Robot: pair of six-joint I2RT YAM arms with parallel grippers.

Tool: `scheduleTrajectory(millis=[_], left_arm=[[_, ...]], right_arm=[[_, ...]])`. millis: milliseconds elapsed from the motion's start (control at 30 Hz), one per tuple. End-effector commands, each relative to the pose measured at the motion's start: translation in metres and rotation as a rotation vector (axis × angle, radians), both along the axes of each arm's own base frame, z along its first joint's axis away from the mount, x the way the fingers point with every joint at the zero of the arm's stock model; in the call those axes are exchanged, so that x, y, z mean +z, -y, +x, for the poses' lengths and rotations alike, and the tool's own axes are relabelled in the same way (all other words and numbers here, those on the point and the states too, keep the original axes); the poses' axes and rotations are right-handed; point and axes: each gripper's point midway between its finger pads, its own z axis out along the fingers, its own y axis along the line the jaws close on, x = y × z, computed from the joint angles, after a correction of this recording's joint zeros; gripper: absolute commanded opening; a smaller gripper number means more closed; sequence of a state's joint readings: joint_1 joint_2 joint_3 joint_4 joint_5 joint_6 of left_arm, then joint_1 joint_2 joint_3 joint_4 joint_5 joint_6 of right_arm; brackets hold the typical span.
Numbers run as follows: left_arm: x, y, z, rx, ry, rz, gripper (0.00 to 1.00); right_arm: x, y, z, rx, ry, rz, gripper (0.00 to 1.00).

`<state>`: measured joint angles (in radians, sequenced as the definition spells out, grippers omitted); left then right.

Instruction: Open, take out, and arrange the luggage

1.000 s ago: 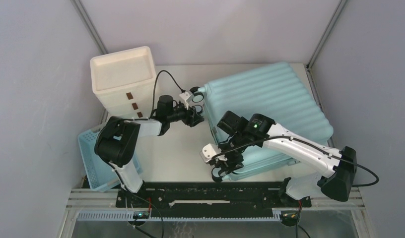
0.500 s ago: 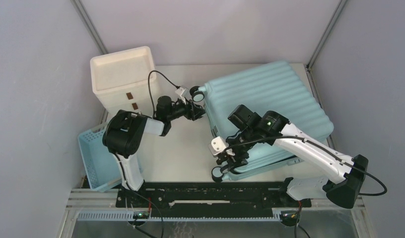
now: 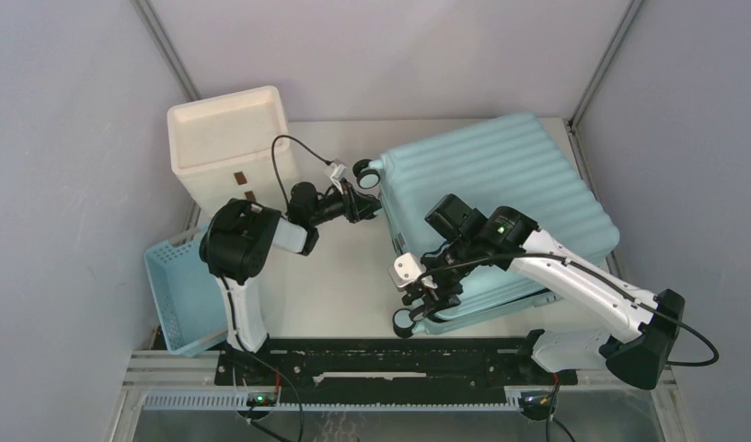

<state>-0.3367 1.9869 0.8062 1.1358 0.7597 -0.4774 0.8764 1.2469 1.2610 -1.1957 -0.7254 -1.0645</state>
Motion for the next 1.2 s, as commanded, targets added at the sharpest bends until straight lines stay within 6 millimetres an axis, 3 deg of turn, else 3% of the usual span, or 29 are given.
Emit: scheduleTrajectory(millis=[0,133,267,600,867,1167], left_arm=[[0.057,0.017,-0.001,-0.065,0.173,-0.108,0.24],[0.062,0.012,0.006,-0.009,0.159,-0.113,0.09],[0.06,0.006,0.019,0.074,0.112,-0.099,0.02],[0.076,-0.01,0.036,0.222,0.074,-0.094,0.0],[0.08,-0.033,0.054,0.408,0.079,0.03,0.0],[0.094,-0.037,0.077,0.547,0.103,0.049,0.0]], right_arm=[[0.014,-0.004,0.009,0.001,0.067,0.082,0.17],[0.013,-0.003,0.008,0.001,0.064,0.077,0.17],[0.012,-0.003,0.008,0.001,0.063,0.074,0.17],[0.01,0.0,0.008,-0.005,0.064,0.064,0.17],[0.009,0.0,0.008,-0.007,0.063,0.064,0.17],[0.007,0.0,0.007,-0.01,0.06,0.063,0.17]])
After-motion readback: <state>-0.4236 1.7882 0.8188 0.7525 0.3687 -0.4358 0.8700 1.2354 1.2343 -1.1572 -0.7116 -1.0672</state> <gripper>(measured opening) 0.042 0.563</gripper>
